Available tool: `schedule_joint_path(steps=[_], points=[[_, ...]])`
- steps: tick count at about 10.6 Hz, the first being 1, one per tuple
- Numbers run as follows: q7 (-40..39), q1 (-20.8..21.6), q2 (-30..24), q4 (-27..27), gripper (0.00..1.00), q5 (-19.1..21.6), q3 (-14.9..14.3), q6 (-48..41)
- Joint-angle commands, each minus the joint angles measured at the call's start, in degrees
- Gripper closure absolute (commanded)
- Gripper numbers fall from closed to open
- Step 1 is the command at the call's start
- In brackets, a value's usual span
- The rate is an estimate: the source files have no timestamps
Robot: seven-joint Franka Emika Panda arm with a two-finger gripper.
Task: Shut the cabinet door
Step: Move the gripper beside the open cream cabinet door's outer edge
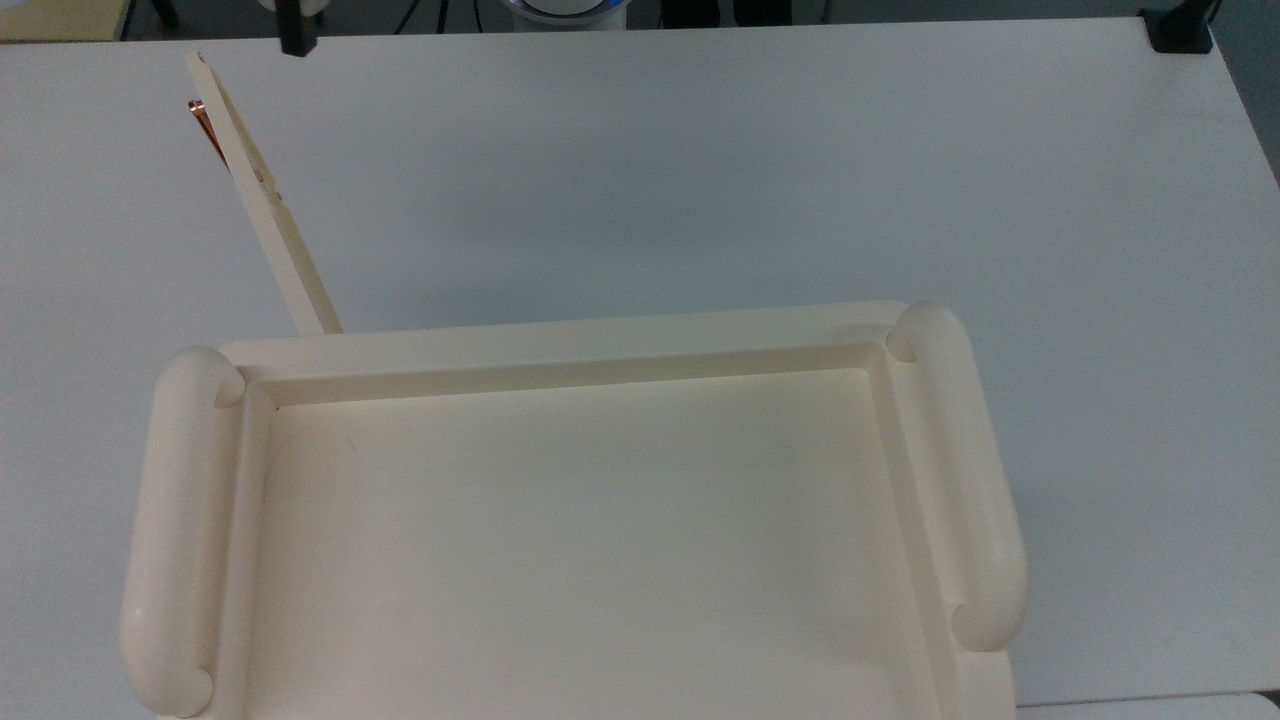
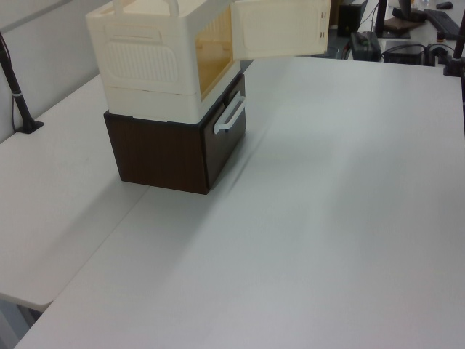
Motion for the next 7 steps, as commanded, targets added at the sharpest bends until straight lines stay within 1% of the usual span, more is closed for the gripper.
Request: schedule_joint_path(steps=[1,2,3,5,7], points=[[-0.7,-2.8,-0.1,-0.3,1.0,2.8,-1.4,5.3],[-0.6,-3.5,-0.1,-0.4,1.0,4.5,-2.2,7.6],[-0.6,-4.1,0.7,-0.4,1.0,5.0,-3.1,9.6],[-1.3,-4.7,3.5,-0.4,1.0,4.6,-4.0,10.3],[-1.4,-5.0,5.7,-0.5,1.0,4.7,-4.0,10.3]])
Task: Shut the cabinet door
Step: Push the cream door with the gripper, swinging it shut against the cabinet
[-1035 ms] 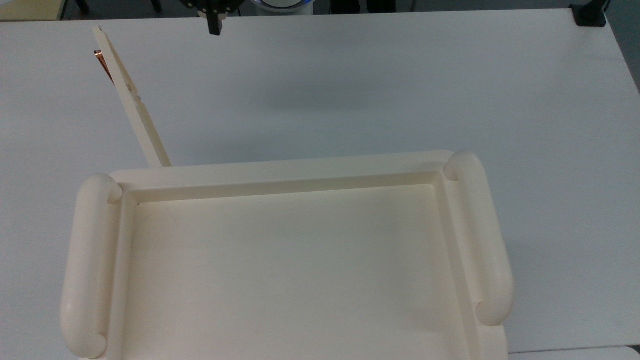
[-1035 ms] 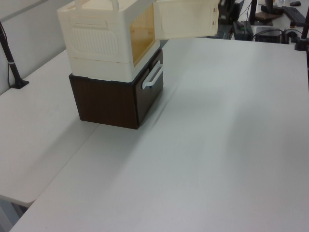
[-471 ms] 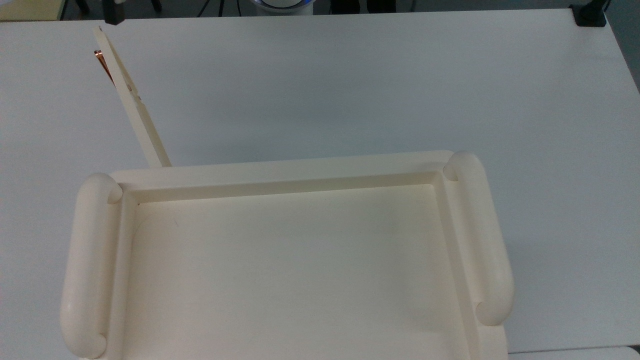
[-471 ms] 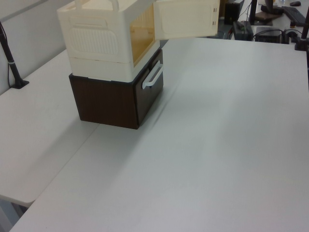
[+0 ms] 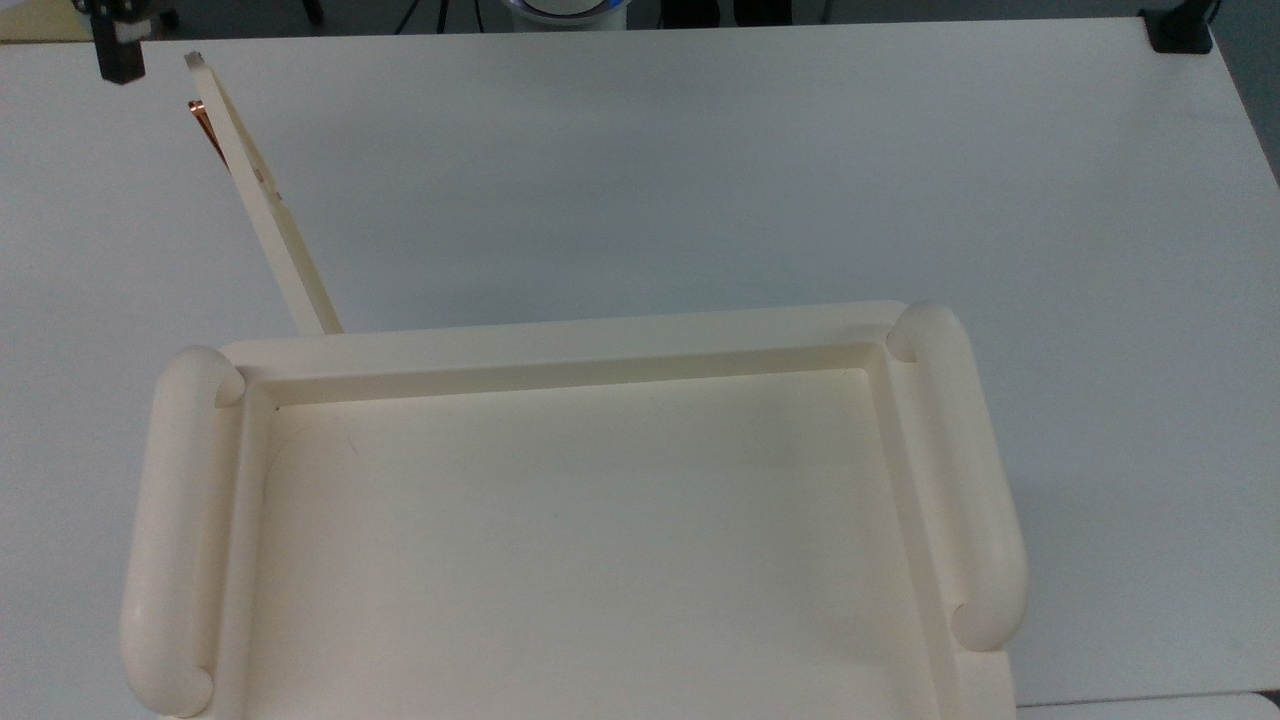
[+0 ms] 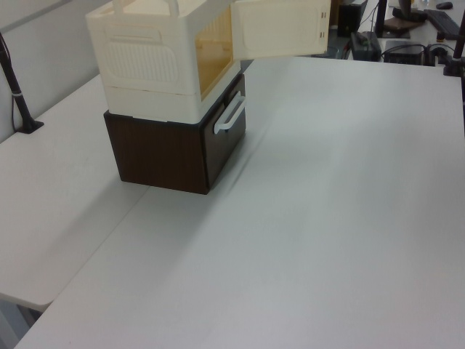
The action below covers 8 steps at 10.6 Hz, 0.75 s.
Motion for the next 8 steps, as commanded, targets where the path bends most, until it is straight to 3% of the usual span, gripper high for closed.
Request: schedule_joint_path(steps=[1,4,8], points=[[-0.9,0.3,2.4,-0.1,1.0,1.9,0.0,1.9],[-0.5,2.9,2.4,-0.2,1.0,8.4,0.6,2.6],[-0.4,5.6,2.4,-0.3,1.0,9.2,0.8,2.3]])
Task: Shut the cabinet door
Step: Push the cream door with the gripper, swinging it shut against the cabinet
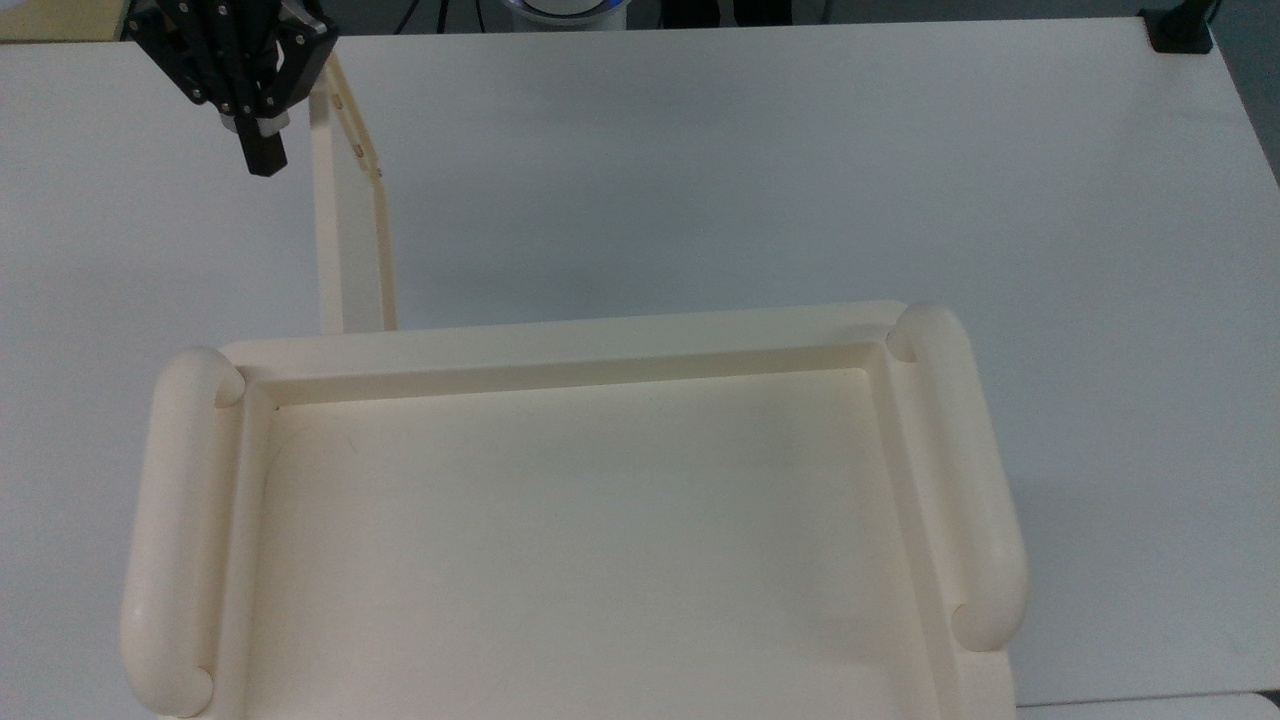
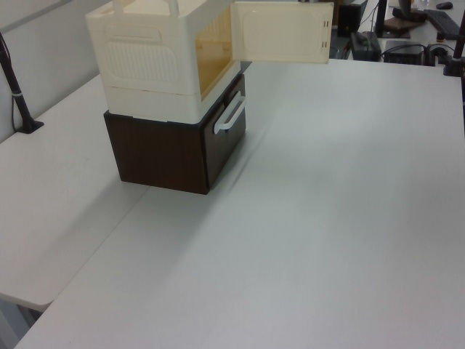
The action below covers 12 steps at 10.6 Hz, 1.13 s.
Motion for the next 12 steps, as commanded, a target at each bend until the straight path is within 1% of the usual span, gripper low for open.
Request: schedule_joint_path(steps=[1,3,4,5,6,10,11,12], points=[[-0.5,2.3,-0.6,-0.6,1.0,2.4,0.0,0.9],[0.8,5.9,0.1,-0.6,1.0,5.8,0.0,2.3],[3.6,9.1,0.9,-0.6,1.0,5.4,0.0,6.4],[7.8,11.2,1.7,-0.7,1.0,5.2,0.0,11.9],[10.2,11.2,1.8,-0.7,1.0,5.1,0.0,13.9],[10.0,11.0,2.1,-1.7,0.98,4.9,-0.1,14.3],[9.9,11.0,2.1,-1.9,0.98,4.3,-0.2,14.0],[9.9,11.1,1.8,-3.2,0.98,2.8,-0.2,13.7]])
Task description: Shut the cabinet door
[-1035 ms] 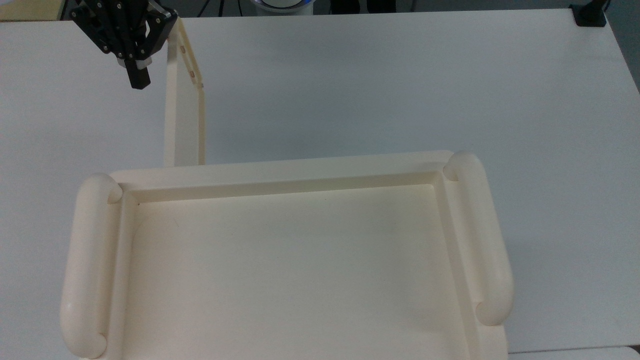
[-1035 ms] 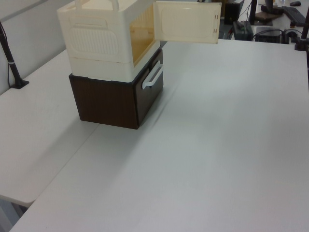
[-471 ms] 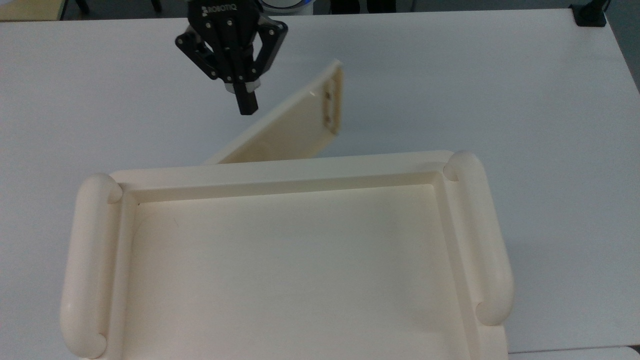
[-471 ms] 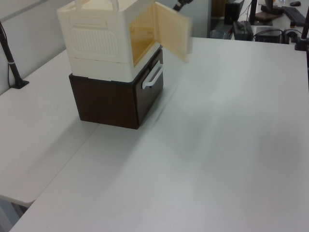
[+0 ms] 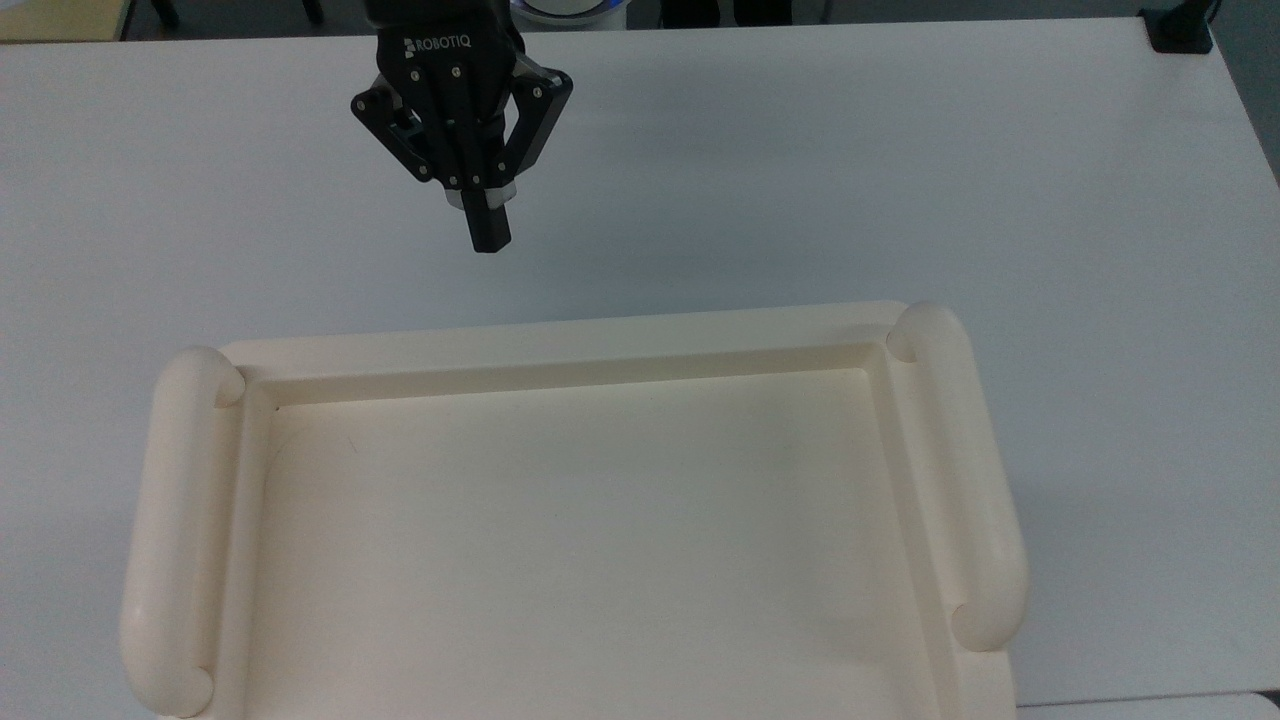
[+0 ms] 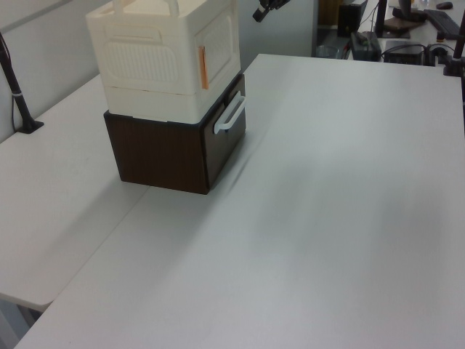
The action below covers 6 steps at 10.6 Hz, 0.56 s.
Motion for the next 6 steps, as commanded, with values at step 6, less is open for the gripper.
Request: schedule_joint_path(steps=[6], points=[[-8.9,0.3,-4.4,-4.5,1.0,-13.3,-0.7,-25.3]])
